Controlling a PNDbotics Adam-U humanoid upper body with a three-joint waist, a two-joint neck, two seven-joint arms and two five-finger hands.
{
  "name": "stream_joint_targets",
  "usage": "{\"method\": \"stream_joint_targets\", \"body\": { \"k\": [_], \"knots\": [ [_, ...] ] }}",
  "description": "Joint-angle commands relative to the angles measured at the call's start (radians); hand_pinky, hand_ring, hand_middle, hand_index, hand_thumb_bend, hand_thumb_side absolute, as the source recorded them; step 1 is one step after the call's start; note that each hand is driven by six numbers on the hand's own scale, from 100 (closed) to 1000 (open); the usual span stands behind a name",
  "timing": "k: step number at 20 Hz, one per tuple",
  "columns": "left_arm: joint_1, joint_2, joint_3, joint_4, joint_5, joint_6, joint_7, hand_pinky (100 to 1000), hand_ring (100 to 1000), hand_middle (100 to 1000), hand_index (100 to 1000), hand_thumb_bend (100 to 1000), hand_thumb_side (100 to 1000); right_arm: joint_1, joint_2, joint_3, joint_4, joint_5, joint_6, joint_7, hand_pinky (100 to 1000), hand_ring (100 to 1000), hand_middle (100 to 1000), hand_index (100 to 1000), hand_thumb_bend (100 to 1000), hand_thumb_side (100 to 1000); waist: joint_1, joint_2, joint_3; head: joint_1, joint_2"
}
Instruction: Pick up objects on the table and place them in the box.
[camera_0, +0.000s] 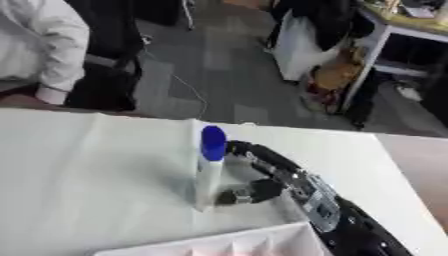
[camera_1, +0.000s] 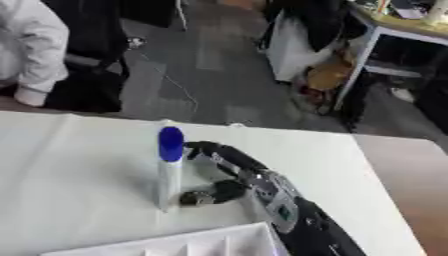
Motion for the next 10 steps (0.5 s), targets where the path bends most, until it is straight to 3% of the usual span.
{"method": "stream_joint_targets", "body": {
  "k": [1,10],
  "knots": [
    [-0.009,0.002,0.002,-0.018,0.002,-0.003,-0.002,613,605,718,861,585,994,-0.014,-0.009,0.003,-0.001,-0.038,0.026,0.017,911,1000,775,1000,879,788,0.008,-0.018,-0.004,-0.019,0.000],
    [-0.001,0.005,0.006,-0.018,0.002,-0.009,0.001,615,608,718,861,585,994,-0.038,-0.007,0.027,-0.093,-0.087,0.076,0.047,933,1000,793,1000,889,780,0.013,-0.024,-0.022,-0.034,0.020]
  ]
}}
